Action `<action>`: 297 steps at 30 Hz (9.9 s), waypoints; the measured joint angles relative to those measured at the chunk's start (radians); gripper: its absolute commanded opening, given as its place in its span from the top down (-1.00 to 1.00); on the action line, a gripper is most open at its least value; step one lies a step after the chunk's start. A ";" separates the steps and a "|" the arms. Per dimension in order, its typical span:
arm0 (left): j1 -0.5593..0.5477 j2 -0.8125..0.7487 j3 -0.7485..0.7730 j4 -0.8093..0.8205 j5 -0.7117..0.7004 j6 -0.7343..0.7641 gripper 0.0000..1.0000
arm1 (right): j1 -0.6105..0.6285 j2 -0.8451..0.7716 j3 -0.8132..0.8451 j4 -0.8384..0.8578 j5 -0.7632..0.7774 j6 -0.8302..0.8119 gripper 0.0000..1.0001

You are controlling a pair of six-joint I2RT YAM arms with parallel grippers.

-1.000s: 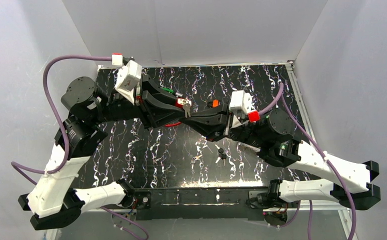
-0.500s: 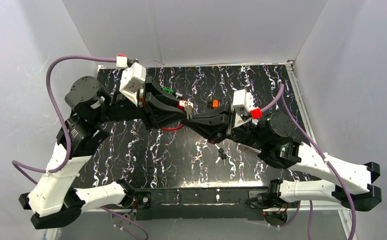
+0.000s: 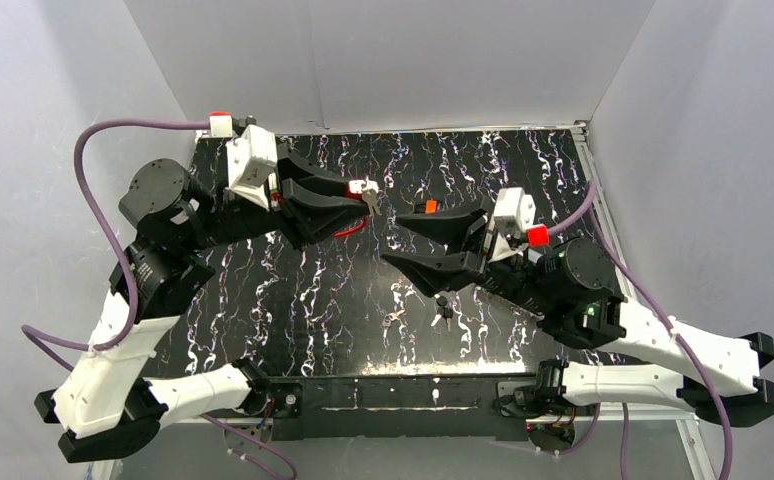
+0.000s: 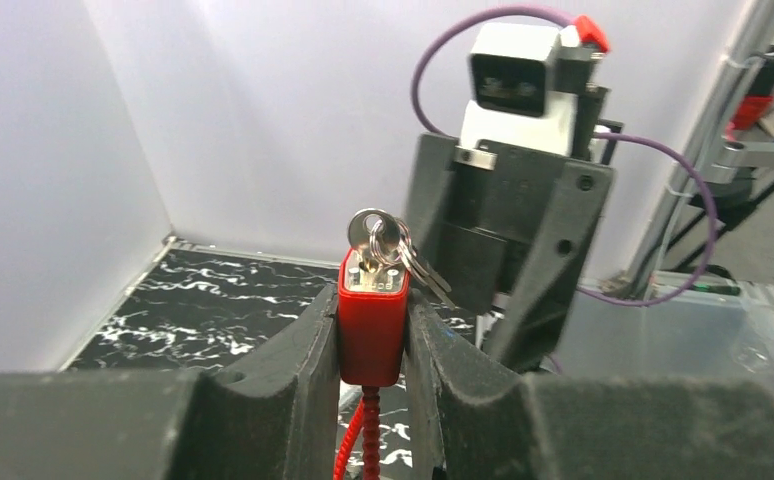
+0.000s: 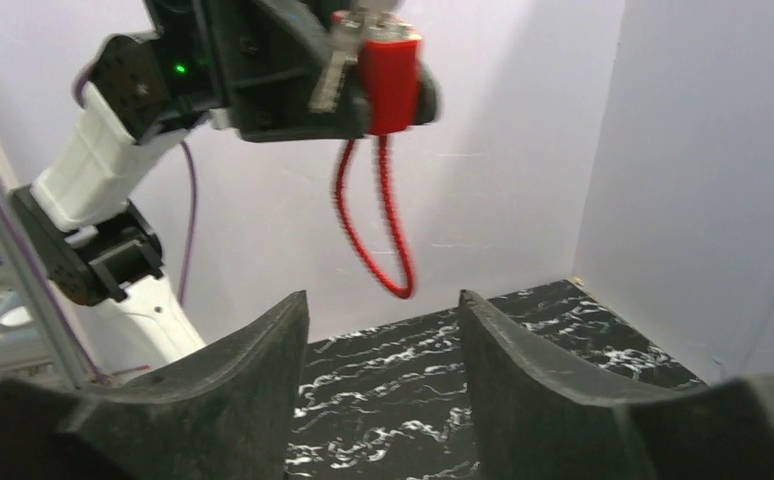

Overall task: Unlock with the key
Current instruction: Unlock the lock.

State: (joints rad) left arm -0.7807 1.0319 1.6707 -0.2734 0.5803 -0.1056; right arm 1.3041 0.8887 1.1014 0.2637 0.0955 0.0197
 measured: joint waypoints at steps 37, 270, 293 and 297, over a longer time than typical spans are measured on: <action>0.000 -0.017 -0.068 0.059 -0.258 0.000 1.00 | 0.011 0.381 0.125 0.444 0.176 -0.060 0.97; 0.013 0.047 0.101 -0.143 0.033 -0.142 1.00 | -0.019 0.120 0.113 -0.087 -0.046 0.097 0.97; 0.080 0.060 0.089 -0.141 0.091 -0.237 1.00 | -0.019 0.110 -0.043 0.142 -0.049 0.270 0.97; 0.089 0.060 0.089 -0.139 0.100 -0.247 1.00 | -0.019 0.109 -0.045 0.147 -0.050 0.282 0.97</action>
State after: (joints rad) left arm -0.6915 1.0924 1.7599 -0.4126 0.6800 -0.3528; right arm 1.2846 0.9981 1.0561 0.4104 0.0460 0.3013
